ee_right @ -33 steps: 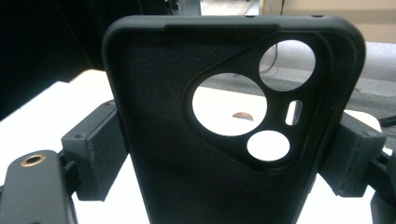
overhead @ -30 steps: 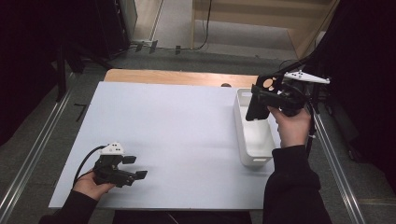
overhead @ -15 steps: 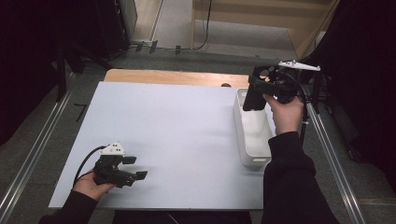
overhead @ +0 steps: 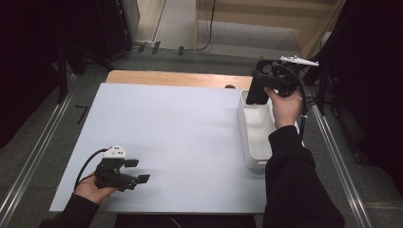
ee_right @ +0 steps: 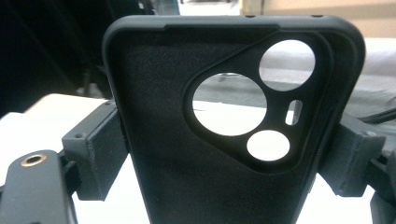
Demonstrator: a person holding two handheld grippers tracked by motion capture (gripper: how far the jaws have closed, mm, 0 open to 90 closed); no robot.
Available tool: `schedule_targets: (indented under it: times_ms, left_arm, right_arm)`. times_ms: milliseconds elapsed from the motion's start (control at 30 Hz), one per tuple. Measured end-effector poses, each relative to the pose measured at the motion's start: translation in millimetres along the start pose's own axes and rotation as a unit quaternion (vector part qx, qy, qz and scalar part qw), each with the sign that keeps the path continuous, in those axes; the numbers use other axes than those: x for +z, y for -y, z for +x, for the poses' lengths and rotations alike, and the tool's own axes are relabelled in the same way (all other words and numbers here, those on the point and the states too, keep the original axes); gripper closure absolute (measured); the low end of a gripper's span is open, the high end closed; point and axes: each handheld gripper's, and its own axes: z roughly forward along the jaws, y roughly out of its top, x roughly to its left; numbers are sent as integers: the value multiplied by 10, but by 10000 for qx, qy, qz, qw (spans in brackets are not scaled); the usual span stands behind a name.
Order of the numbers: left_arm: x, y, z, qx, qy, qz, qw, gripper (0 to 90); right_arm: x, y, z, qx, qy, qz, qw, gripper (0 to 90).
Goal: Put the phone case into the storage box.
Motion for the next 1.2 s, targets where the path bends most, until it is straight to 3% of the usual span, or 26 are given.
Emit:
schedule_targets:
  times_ms: [433, 900, 1200]
  left_arm:
    - [5, 8, 13, -13, -52, 32, 10000, 228]
    - [0, 11, 18, -18, -36, 25, 10000, 229]
    - [10, 7, 17, -18, -35, 47, 10000, 230]
  right_arm:
    - [325, -19, -179, 379, 339, 2, 9987, 127]
    - [505, 38, -84, 160, 661, 37, 9977, 127]
    - [555, 71, -82, 164, 626, 135, 9978, 127]
